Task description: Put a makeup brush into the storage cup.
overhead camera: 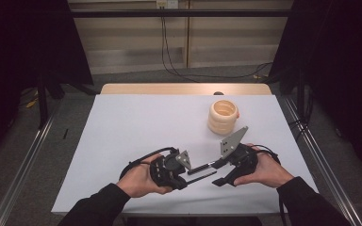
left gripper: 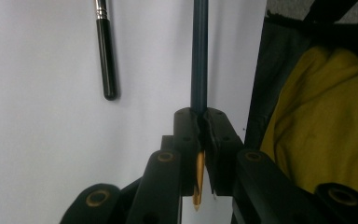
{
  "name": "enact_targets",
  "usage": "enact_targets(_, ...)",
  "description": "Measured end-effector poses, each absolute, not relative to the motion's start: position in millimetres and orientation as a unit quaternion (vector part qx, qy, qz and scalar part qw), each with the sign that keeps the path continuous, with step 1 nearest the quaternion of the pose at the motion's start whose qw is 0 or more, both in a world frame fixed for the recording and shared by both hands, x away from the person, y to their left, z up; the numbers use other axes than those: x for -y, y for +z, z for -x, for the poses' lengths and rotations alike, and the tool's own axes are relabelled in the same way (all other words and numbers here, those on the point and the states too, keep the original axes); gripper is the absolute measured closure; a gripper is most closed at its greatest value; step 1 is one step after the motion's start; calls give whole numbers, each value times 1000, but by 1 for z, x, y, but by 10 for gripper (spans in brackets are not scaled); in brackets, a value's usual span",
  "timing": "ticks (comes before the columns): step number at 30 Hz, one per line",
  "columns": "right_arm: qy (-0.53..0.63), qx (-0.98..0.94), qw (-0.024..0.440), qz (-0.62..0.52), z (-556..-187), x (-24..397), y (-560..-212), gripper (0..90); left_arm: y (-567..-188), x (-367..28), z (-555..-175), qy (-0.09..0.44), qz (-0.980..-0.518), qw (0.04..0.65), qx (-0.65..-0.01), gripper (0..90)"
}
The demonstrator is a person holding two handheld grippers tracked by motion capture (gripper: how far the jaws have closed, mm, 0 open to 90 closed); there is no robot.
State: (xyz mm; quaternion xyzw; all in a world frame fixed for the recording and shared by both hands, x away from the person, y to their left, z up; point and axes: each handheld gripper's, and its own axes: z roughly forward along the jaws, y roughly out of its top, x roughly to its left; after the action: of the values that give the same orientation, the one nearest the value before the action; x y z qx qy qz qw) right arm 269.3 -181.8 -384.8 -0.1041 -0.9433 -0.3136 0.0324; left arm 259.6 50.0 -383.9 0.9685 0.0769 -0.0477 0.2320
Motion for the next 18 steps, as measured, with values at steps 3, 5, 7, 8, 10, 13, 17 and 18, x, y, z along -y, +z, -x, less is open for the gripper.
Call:
enact_targets(3, -296, 949, 39, 101, -271, 176, -387, 439, -384, -48, -261, -47, -969, 228, -78, 841)
enact_targets(5, -291, 951, 40, 94, -274, 172, -388, 463, -384, -47, -264, -44, -975, 209, -55, 841)
enact_targets(7, -285, 953, 50, 90, -276, 169, -388, 498, -386, -45, -262, -37, -976, 205, -59, 840)
enact_targets(8, -283, 953, 54, 90, -277, 168, -388, 521, -386, -44, -262, -47, -977, 201, -55, 841)
enact_targets(10, -280, 954, 62, 85, -278, 165, -389, 550, -387, -43, -262, -46, -977, 201, -56, 840)
enact_targets(13, -278, 955, 71, 74, -279, 161, -390, 597, -389, -42, -261, -49, -975, 206, -67, 840)
enact_targets(17, -269, 957, 85, 61, -277, 154, -392, 691, -392, -39, -261, -43, -979, 194, -51, 840)
enact_targets(18, -270, 958, 84, 57, -277, 153, -393, 713, -392, -38, -261, -45, -979, 194, -52, 840)
